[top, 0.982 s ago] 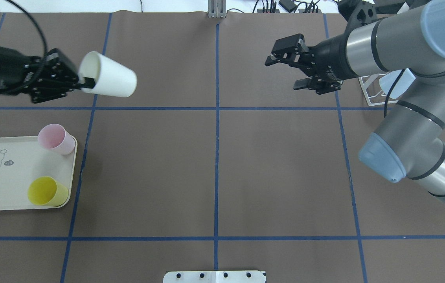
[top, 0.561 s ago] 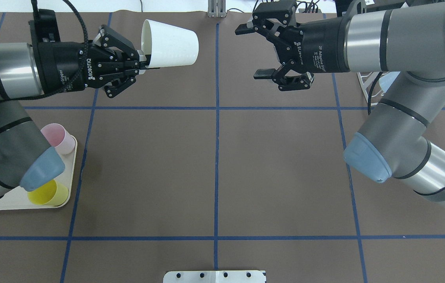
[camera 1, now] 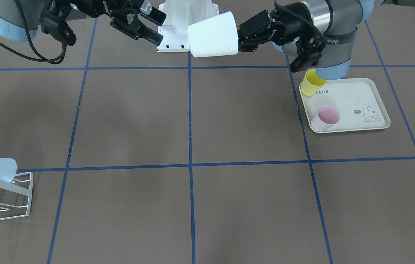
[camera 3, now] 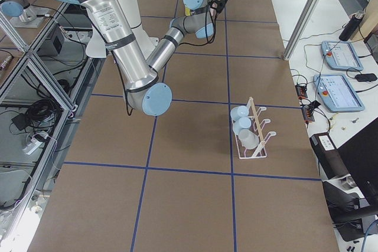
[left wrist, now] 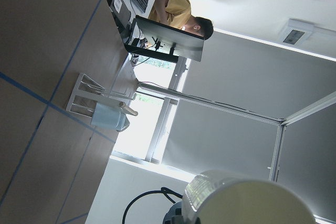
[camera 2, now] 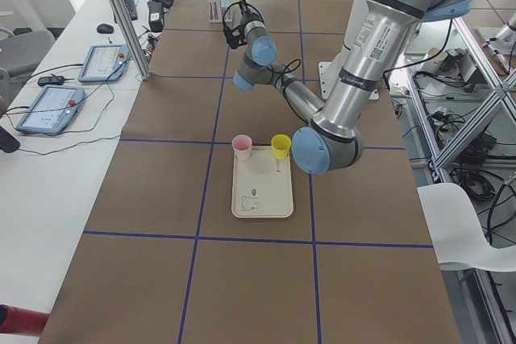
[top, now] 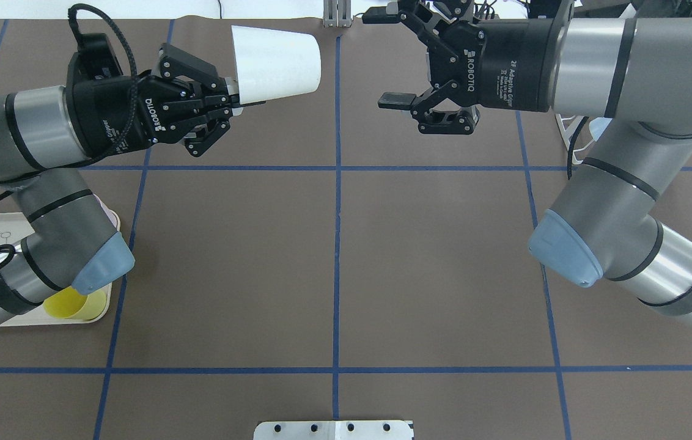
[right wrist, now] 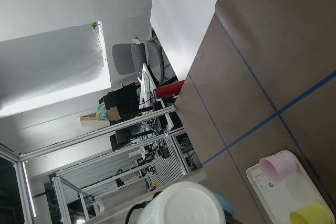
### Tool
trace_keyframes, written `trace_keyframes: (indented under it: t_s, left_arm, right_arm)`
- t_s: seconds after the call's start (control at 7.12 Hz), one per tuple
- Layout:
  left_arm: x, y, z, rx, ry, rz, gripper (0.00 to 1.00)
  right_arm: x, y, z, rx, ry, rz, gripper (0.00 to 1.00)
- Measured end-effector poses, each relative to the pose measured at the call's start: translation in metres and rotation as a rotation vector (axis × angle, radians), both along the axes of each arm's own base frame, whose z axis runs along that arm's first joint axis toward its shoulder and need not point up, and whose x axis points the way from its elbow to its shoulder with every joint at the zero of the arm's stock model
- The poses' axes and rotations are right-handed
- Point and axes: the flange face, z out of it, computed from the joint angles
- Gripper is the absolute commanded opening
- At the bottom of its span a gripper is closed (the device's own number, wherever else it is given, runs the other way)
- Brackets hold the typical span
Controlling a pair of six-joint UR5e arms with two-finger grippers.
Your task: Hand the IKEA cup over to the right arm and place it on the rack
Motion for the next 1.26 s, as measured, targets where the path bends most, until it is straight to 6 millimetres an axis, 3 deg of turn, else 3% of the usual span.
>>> trace_keyframes:
  t_s: [0.42,1.26]
  left_arm:
    - [0.021,0.009,-0.021,0.014,0.076,0.061,0.00]
    - [0.030,0.016,-0.034,0.028,0.097,0.085,0.00]
  right_arm:
    - [0.002,0.004,-0.001,0.007,-0.037,-0.004,0.99]
    - [0.004,0.008,0.001,0.020,-0.058,-0.011,0.99]
